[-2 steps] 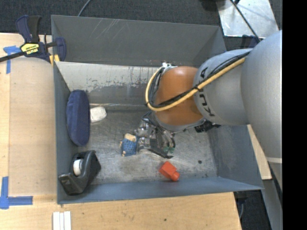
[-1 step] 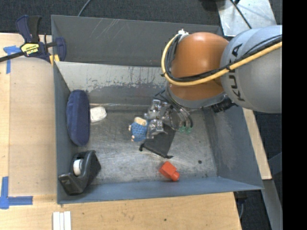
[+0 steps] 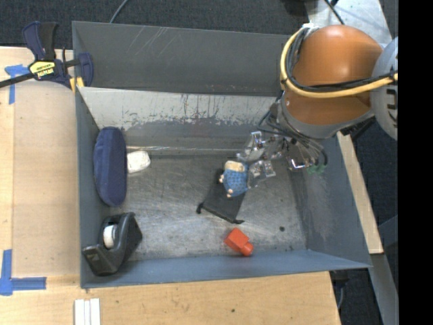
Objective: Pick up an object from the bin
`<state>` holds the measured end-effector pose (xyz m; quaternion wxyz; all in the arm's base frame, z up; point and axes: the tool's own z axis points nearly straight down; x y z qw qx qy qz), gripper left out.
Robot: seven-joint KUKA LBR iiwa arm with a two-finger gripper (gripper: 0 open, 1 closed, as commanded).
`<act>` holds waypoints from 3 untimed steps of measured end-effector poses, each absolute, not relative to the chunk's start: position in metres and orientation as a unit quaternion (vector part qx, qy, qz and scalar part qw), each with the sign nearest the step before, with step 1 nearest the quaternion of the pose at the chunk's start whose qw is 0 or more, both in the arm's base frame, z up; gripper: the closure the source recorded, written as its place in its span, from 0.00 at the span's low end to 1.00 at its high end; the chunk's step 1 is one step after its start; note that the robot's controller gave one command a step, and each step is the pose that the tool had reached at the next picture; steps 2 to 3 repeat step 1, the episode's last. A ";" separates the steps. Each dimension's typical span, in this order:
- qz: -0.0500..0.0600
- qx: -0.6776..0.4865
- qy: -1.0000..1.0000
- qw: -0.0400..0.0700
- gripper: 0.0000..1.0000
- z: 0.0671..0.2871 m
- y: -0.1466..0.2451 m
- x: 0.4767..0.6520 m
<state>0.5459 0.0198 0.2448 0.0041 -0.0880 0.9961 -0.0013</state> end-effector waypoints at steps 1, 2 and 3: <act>-0.001 -0.236 0.972 0.004 1.00 0.305 0.006 0.520; -0.001 -0.236 0.972 0.004 1.00 0.305 0.006 0.520; -0.001 -0.236 0.972 0.004 1.00 0.305 0.006 0.520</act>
Offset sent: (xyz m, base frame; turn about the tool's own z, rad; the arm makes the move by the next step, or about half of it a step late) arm -0.0279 -0.0135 0.0581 -0.3022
